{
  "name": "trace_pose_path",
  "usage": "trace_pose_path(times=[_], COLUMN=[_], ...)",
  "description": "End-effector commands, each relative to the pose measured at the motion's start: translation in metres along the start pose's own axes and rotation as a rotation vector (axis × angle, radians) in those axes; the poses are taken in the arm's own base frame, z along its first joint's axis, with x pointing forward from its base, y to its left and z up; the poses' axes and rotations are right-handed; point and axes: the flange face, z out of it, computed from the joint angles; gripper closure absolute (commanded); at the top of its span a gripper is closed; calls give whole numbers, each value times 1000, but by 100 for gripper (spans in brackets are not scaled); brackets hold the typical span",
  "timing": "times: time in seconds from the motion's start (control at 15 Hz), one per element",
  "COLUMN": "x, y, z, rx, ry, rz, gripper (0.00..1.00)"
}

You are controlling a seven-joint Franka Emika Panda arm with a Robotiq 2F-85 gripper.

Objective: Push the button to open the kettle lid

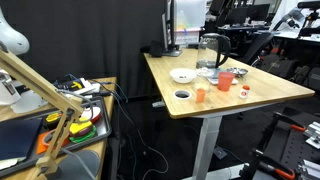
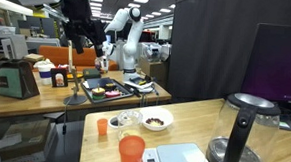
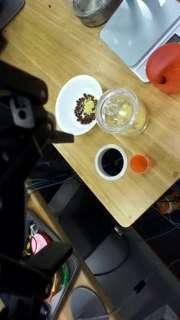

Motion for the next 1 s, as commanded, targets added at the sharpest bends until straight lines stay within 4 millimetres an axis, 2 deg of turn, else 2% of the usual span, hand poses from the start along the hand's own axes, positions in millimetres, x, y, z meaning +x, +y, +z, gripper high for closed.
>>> trace_pose_path(times=[0.0,0.27,0.67,0.73,0.93], x=[0,2,-1,-2,-3], y=[0,14,63,58,64], z=[-1,-1,-5,-4,-4], rx=[0,-34,-89,-60,-71], ry=[-1,39,51,35,36], rz=[0,83,266,216,256], gripper=[0,0,0,0,0])
